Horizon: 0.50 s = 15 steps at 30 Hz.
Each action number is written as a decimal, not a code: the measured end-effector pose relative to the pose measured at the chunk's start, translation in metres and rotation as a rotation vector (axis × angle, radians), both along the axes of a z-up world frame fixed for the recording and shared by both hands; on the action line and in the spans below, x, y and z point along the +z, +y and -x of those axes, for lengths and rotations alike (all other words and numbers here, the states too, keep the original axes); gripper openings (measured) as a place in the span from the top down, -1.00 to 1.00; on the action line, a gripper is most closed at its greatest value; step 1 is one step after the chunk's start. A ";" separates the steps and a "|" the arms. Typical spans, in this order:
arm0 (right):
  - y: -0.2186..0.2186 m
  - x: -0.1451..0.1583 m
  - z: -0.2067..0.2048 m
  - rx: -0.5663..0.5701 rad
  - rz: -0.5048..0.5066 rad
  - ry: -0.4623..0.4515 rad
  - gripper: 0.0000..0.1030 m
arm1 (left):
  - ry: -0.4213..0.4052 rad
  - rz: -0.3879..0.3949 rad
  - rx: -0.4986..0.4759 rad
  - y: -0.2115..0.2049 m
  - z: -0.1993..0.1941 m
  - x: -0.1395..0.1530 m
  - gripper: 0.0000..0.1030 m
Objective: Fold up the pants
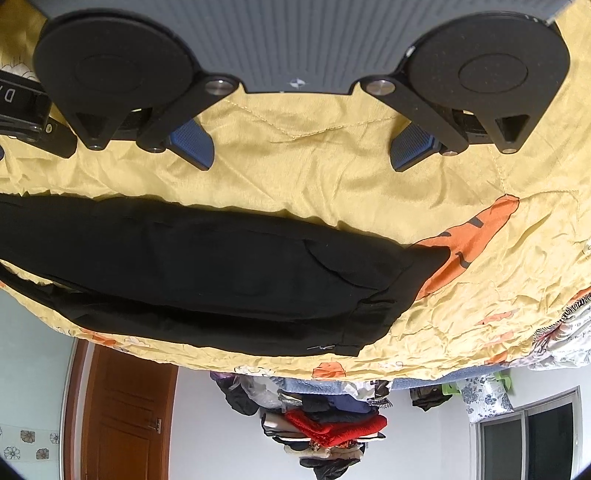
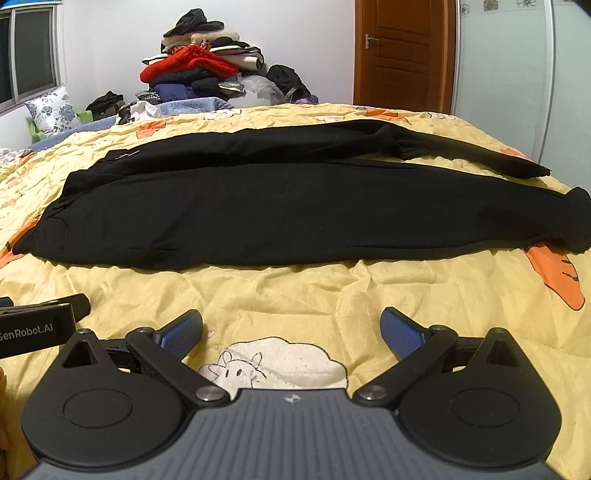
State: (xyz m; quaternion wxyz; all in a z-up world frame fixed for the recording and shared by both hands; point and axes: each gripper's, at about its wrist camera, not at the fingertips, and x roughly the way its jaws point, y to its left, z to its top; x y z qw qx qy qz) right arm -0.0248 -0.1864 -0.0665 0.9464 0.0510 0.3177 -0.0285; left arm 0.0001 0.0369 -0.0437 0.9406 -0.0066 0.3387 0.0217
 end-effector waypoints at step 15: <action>0.002 0.000 0.002 0.011 -0.008 -0.004 -1.00 | -0.005 -0.006 0.001 -0.002 0.001 -0.003 -1.00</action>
